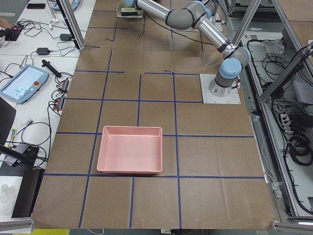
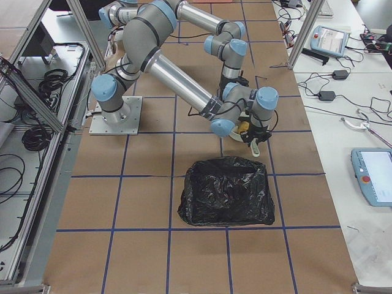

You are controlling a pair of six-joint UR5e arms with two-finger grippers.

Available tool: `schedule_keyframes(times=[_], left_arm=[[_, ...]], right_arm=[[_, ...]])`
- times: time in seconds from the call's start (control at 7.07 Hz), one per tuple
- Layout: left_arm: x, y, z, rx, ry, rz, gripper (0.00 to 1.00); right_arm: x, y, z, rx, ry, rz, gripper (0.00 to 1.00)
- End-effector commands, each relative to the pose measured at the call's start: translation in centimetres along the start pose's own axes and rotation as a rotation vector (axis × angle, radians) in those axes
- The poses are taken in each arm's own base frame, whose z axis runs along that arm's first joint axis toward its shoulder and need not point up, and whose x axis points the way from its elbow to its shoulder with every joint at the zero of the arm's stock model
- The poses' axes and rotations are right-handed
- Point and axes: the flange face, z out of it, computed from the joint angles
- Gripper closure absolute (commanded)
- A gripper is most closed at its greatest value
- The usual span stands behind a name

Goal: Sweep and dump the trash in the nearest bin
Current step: 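Sweep the bread, sponge and yellow ball into the dustpan with the brush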

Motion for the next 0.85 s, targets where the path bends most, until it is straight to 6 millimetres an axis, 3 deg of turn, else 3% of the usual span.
schedule_keyframes(times=[0.0,0.14,0.28,0.42,0.71], left_arm=[[0.4,0.2,-0.8,-0.015,0.032,0.020,1.00],[-0.1,-0.4,-2.6,0.026,-0.005,0.012,1.00],[-1.2,-0.9,-6.0,0.048,-0.062,-0.026,1.00],[-2.4,-0.6,-7.9,0.031,-0.145,-0.068,1.00],[-3.5,0.5,-9.4,0.017,-0.238,-0.099,1.00]], right_arm=[[0.0,-0.1,0.2,0.008,-0.001,0.001,1.00],[-0.2,-0.4,0.4,0.049,-0.016,0.015,1.00],[-0.2,-0.5,0.2,0.049,-0.019,0.030,1.00],[-0.2,-0.4,0.2,0.048,-0.018,0.032,1.00],[0.0,-0.3,0.1,0.044,-0.014,0.032,1.00]])
